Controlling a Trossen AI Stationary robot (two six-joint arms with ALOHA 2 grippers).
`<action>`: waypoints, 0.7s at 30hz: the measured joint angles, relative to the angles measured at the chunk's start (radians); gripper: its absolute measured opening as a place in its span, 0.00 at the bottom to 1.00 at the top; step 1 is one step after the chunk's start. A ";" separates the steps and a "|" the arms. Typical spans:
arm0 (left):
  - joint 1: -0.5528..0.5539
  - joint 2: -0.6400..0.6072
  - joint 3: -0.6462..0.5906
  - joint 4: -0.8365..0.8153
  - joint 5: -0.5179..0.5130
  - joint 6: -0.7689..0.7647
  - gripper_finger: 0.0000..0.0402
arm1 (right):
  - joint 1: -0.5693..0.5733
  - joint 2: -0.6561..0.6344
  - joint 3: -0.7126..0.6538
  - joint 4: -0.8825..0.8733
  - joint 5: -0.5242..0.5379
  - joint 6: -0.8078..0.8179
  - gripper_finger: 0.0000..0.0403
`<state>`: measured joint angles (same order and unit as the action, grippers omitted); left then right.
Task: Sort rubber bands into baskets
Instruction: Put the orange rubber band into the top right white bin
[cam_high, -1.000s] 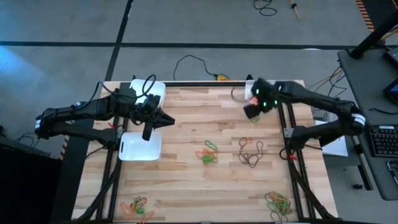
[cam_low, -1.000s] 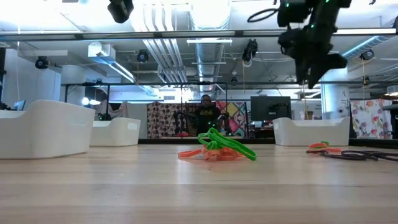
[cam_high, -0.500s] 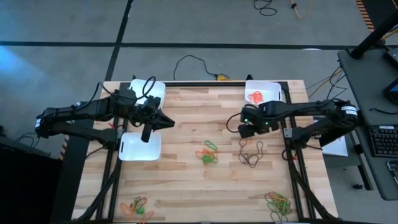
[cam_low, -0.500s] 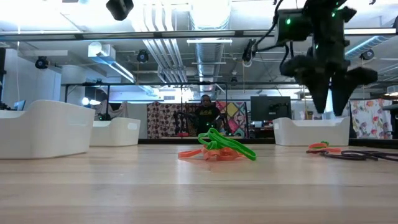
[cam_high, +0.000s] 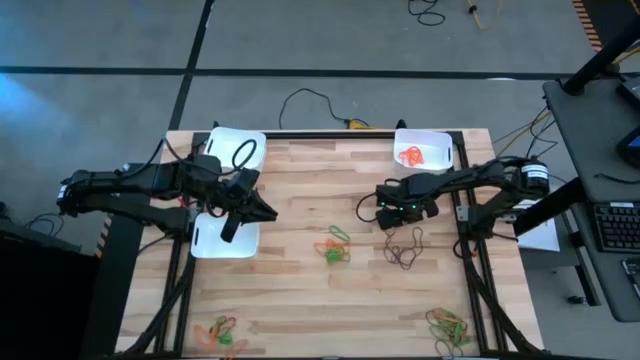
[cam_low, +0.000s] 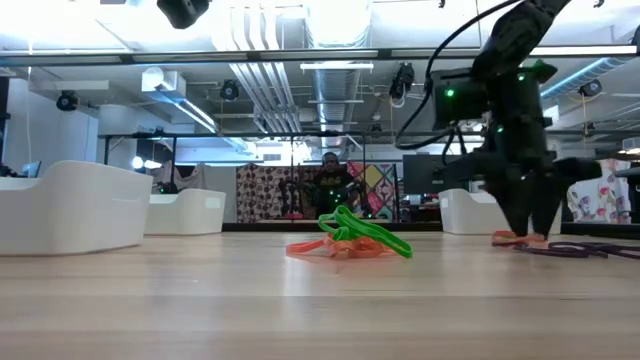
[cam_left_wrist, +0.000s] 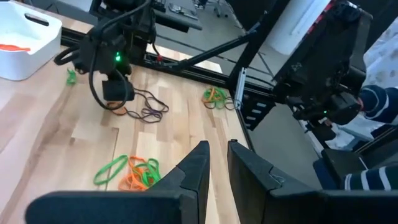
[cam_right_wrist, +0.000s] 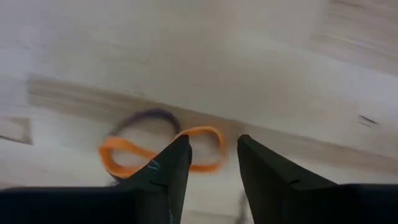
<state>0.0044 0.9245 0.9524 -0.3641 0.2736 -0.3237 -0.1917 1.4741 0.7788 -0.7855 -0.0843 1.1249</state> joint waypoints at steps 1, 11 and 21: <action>0.000 0.000 0.000 0.000 0.000 0.000 0.11 | 0.000 0.008 0.000 0.014 -0.004 -0.004 0.29; 0.000 -0.002 0.000 -0.001 0.000 -0.004 0.11 | -0.001 0.034 0.002 0.027 -0.018 -0.064 0.11; 0.000 -0.007 0.000 -0.003 -0.001 0.000 0.11 | -0.048 -0.138 0.022 -0.077 0.051 -0.094 0.02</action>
<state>0.0044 0.9176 0.9524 -0.3668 0.2726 -0.3240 -0.2397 1.3363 0.8009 -0.8627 -0.0330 1.0308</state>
